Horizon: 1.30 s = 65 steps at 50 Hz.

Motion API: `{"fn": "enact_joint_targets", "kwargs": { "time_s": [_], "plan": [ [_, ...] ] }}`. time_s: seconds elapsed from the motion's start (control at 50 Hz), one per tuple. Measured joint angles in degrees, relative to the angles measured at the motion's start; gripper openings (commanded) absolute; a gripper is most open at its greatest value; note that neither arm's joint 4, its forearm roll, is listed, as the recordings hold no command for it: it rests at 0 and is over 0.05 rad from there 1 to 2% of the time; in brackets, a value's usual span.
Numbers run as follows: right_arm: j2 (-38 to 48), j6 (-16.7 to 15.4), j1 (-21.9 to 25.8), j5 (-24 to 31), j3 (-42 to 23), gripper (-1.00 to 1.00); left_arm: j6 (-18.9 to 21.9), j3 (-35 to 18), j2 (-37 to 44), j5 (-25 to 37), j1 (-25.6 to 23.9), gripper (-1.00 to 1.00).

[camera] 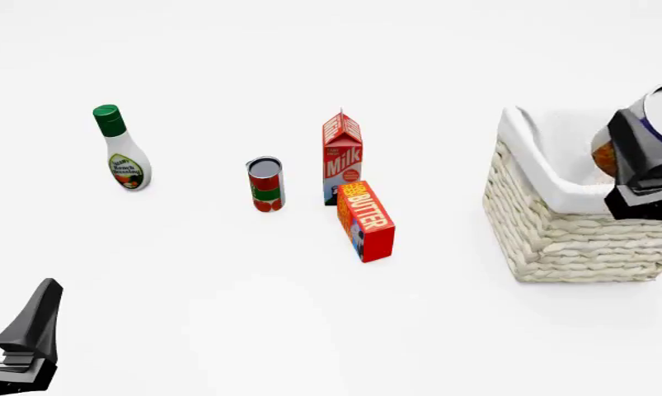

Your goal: Pick the alphabet soup and place it in the basket.

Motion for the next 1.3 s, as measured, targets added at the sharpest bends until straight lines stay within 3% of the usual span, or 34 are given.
{"fn": "enact_joint_targets", "kwargs": {
  "time_s": [0.24,0.68,1.3],
  "plan": [
    [-1.5,0.4,-6.8,2.4,-1.8,-1.0,0.0,0.0,0.0,0.0,0.0,1.0],
    [5.0,-0.6,-14.7,0.1,-5.0,-1.0,0.0,0.0,0.0,0.0,0.0,1.0],
    [20.9,-8.4,-15.0,2.6,-14.9,-1.0,0.0,0.0,0.0,0.0,0.0,1.0]
  ]
}}
